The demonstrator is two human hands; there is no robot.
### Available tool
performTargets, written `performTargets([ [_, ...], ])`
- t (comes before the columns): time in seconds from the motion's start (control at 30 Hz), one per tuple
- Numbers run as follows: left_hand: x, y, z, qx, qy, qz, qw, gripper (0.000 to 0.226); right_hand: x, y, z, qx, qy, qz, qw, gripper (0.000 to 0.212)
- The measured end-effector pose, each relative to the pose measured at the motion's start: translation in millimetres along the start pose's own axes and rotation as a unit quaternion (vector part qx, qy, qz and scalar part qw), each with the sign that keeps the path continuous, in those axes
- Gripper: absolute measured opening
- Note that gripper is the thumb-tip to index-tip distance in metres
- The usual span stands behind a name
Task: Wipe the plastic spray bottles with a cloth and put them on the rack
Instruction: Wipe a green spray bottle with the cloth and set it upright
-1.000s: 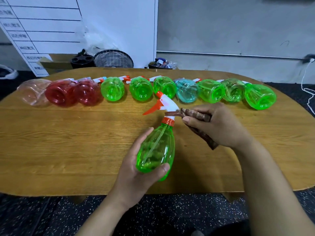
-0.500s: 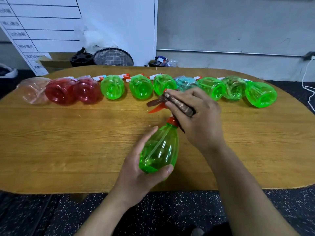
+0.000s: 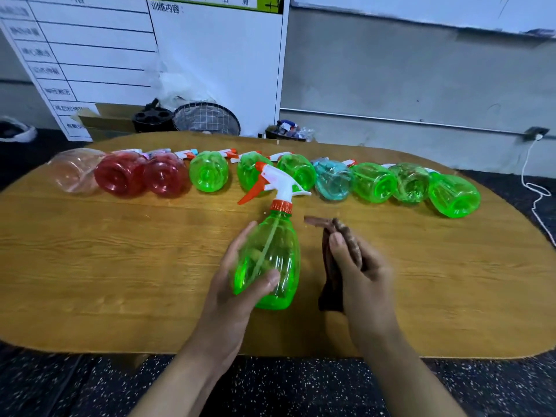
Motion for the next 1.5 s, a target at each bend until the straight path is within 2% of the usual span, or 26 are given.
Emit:
performTargets([
  [0.13, 3, 4, -1, 0.002, 0.009, 0.027, 1.0, 0.071, 15, -9, 23, -0.008, -0.071, -0.023, 0.997, 0.027],
  [0.27, 8, 2, 3, -0.002, 0.024, 0.074, 0.997, 0.059, 11, -28, 32, -0.058, -0.056, 0.01, 0.997, 0.026],
  [0.33, 8, 5, 5, 0.001, 0.02, 0.052, 0.998, 0.068, 8, -31, 34, -0.064, -0.044, 0.016, 0.997, 0.026],
  [0.4, 9, 7, 6, -0.01, 0.011, 0.022, 1.0, 0.085, 4, -32, 37, -0.066, -0.03, 0.022, 0.997, 0.028],
  [0.47, 6, 8, 5, -0.01, 0.016, 0.031, 0.999, 0.092, 5, -31, 36, -0.063, -0.032, 0.005, 0.997, 0.029],
  [0.53, 5, 8, 4, -0.007, 0.023, 0.041, 0.999, 0.085, 11, -27, 31, -0.044, -0.046, -0.02, 0.998, 0.026],
  [0.67, 2, 4, 4, 0.004, 0.041, 0.035, 0.999, 0.055, 15, -23, 24, -0.016, -0.056, -0.059, 0.997, 0.022],
  [0.8, 2, -3, 3, 0.007, 0.035, 0.025, 0.999, 0.043, 9, -21, 22, -0.017, -0.05, -0.056, 0.997, 0.02],
  [0.97, -7, -2, 0, 0.039, 0.025, 0.003, 0.999, 0.043, 3, -17, 24, -0.045, -0.018, -0.011, 0.999, 0.02],
  [1.1, -8, -3, 2, 0.011, 0.029, -0.025, 0.999, 0.051, 4, -16, 24, -0.049, -0.014, -0.018, 0.999, 0.023],
  [1.23, -6, -9, 7, -0.039, 0.03, -0.059, 0.997, 0.094, 6, -16, 21, -0.057, 0.005, -0.012, 0.998, 0.018],
  [1.27, -5, -9, 8, -0.036, 0.026, -0.06, 0.997, 0.094, 8, -16, 20, -0.061, 0.016, 0.008, 0.998, 0.017],
  [1.37, 0, -9, 9, -0.007, -0.003, -0.079, 0.997, 0.073, 6, -17, 19, -0.065, 0.071, 0.089, 0.991, 0.025],
  [1.43, 2, -13, 9, -0.008, -0.014, -0.099, 0.995, 0.072, -1, -17, 22, -0.039, 0.119, 0.145, 0.981, 0.032],
  [1.5, 2, -16, 8, -0.013, -0.004, -0.086, 0.996, 0.073, -9, -18, 25, -0.021, 0.161, 0.17, 0.972, 0.03],
])
Point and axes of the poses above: each hand's wrist, its own z-axis away from the middle knuckle, its own y-axis out of the back of the hand, x = y × z, the point moved 7 cm from there along -z, towards the middle knuckle, and after that the axes turned 3 degrees about z, right-handed, at the moved point
